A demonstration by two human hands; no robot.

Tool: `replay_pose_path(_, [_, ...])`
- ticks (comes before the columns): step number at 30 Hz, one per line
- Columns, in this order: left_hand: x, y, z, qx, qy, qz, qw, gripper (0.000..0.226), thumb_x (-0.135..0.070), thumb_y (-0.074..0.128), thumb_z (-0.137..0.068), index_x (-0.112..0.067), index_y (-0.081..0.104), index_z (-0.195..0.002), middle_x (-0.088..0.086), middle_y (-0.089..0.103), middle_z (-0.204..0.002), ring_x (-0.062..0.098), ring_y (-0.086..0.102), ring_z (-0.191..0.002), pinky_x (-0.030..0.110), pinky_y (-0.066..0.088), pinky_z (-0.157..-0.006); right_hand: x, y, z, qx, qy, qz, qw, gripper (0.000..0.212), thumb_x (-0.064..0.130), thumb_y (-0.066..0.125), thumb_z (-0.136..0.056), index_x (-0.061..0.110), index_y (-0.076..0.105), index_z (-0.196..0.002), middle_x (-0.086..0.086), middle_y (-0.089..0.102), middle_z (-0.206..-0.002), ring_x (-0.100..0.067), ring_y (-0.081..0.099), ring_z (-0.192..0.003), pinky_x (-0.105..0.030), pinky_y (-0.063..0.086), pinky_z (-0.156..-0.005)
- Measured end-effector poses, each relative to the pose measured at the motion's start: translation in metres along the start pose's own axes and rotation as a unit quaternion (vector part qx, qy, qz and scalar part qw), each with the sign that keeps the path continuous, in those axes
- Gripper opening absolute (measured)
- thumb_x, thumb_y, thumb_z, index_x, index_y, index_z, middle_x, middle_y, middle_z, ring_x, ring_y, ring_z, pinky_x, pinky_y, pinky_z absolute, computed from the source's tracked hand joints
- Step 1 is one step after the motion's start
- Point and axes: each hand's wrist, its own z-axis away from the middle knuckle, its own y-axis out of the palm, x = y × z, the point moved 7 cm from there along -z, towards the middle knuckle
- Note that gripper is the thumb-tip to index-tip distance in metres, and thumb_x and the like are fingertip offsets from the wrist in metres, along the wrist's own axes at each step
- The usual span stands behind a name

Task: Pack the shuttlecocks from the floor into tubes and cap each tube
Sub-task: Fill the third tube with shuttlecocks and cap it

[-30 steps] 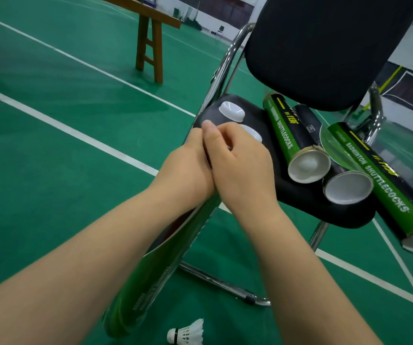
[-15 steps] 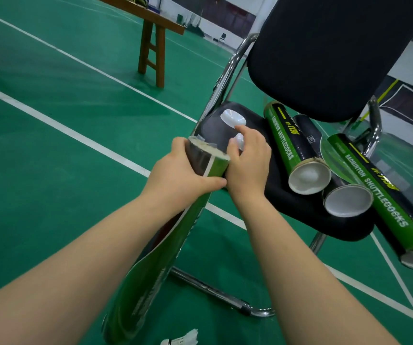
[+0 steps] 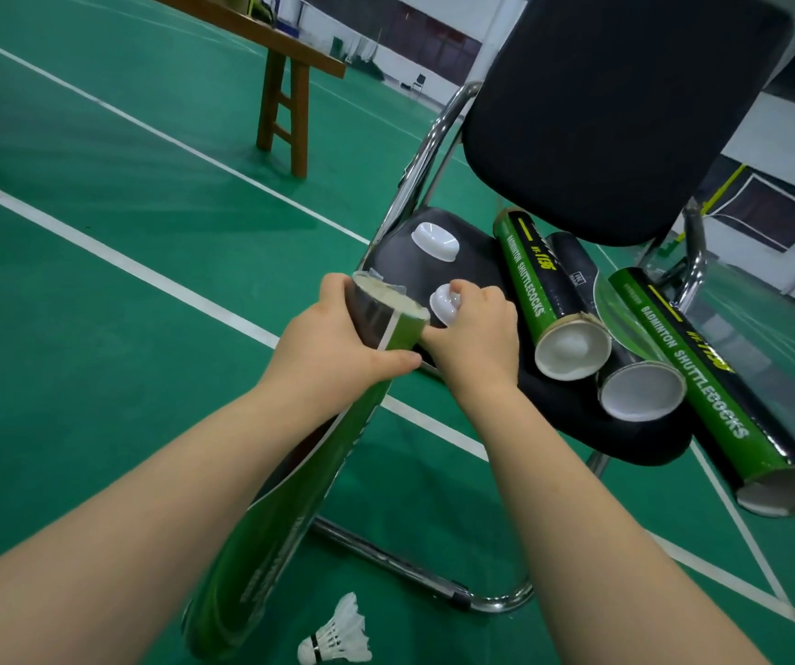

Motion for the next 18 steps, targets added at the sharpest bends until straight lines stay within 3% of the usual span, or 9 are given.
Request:
replay_pose_path(3, [-0.001, -0.003, 0.004, 0.004, -0.001, 0.000, 1.000, 0.068, -0.037, 0.079, -0.066, -0.020, 0.039, -0.118, -0.005, 0.056, -0.101, 0.017, 0.052, -0.091, 0.025, 0.037, -0.073, 0.000, -0.012, 0.010, -0.032, -0.050, -0.017, 0.998, 0.035, 0.034, 0.063, -0.083, 0.020, 0.060, -0.115, -0.005, 0.054, -0.108, -0.024, 0.048, -0.099, -0.032, 0.037, -0.080])
replay_pose_path(6, [-0.001, -0.002, 0.013, 0.009, -0.001, 0.003, 1.000, 0.068, -0.037, 0.080, -0.064, -0.022, 0.039, -0.116, -0.005, 0.056, -0.101, 0.018, 0.053, -0.093, 0.025, 0.039, -0.075, 0.006, -0.042, 0.032, -0.130, -0.069, -0.183, 0.972, 0.012, 0.030, 0.047, -0.096, 0.023, 0.057, -0.099, 0.006, 0.056, -0.094, -0.008, 0.048, -0.082, -0.024, 0.039, -0.072])
replay_pose_path(10, [0.002, 0.002, 0.033, 0.004, 0.010, 0.015, 1.000, 0.066, -0.037, 0.081, -0.064, -0.028, 0.037, -0.113, -0.012, 0.053, -0.092, 0.013, 0.050, -0.088, 0.020, 0.036, -0.068, 0.019, -0.064, 0.067, -0.212, -0.053, -0.315, 0.923, 0.012, 0.025, 0.040, -0.098, 0.027, 0.048, -0.089, 0.017, 0.052, -0.080, 0.005, 0.048, -0.074, -0.010, 0.035, -0.060])
replay_pose_path(12, [0.005, 0.002, 0.044, 0.003, 0.012, 0.025, 1.000, 0.065, -0.035, 0.081, -0.065, -0.030, 0.036, -0.111, -0.020, 0.049, -0.085, 0.010, 0.048, -0.084, 0.011, 0.035, -0.058, 0.028, -0.060, 0.077, -0.199, -0.045, -0.344, 0.916, 0.012, 0.026, 0.041, -0.096, 0.027, 0.049, -0.087, 0.018, 0.052, -0.077, 0.007, 0.048, -0.072, -0.011, 0.035, -0.060])
replay_pose_path(14, [0.010, 0.003, 0.055, 0.007, 0.014, 0.038, 0.999, 0.065, -0.034, 0.080, -0.065, -0.031, 0.035, -0.112, -0.022, 0.048, -0.086, 0.009, 0.048, -0.083, 0.004, 0.038, -0.058, 0.035, -0.050, 0.086, -0.164, -0.037, -0.365, 0.916, 0.012, 0.025, 0.045, -0.095, 0.029, 0.050, -0.086, 0.017, 0.055, -0.075, 0.008, 0.049, -0.071, -0.009, 0.035, -0.059])
replay_pose_path(18, [0.023, 0.006, 0.078, 0.030, 0.018, 0.036, 0.999, 0.067, -0.036, 0.080, -0.064, -0.037, 0.032, -0.111, -0.015, 0.055, -0.098, 0.010, 0.053, -0.091, 0.007, 0.039, -0.063, 0.040, -0.030, 0.100, -0.076, -0.008, -0.388, 0.918, 0.015, 0.020, 0.053, -0.092, 0.032, 0.056, -0.083, 0.016, 0.060, -0.075, 0.003, 0.053, -0.073, -0.016, 0.040, -0.063])
